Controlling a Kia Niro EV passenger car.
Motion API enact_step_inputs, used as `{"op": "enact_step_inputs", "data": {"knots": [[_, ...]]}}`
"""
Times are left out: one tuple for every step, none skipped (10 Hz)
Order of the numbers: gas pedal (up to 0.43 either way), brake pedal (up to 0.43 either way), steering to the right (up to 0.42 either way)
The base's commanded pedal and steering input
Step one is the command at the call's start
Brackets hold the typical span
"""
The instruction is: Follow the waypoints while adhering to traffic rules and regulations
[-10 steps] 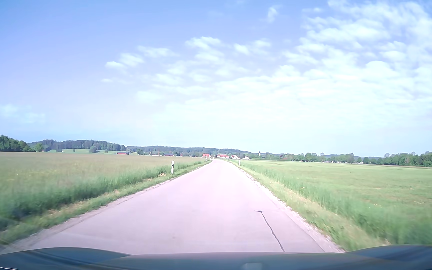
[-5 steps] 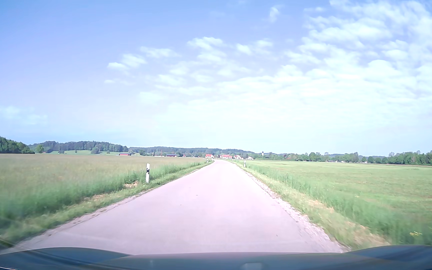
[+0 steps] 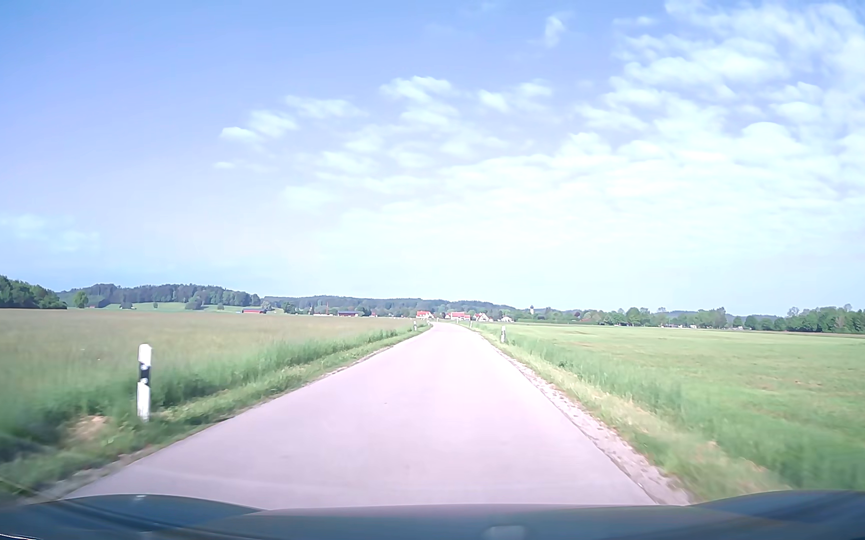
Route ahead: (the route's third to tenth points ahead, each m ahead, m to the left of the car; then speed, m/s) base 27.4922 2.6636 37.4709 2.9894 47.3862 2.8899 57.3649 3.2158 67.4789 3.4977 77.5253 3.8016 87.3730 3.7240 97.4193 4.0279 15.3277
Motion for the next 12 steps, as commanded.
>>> {"op": "enact_step_inputs", "data": {"knots": [[0.248, 0.000, -0.005], [0.248, 0.000, -0.005], [0.248, 0.000, -0.005], [0.248, 0.000, -0.005], [0.240, 0.000, -0.005], [0.228, 0.000, -0.004], [0.189, 0.000, -0.004], [0.169, 0.000, -0.002], [0.169, 0.000, 0.000], [0.157, 0.000, 0.001], [0.169, 0.000, 0.002], [0.169, 0.000, 0.003]]}}
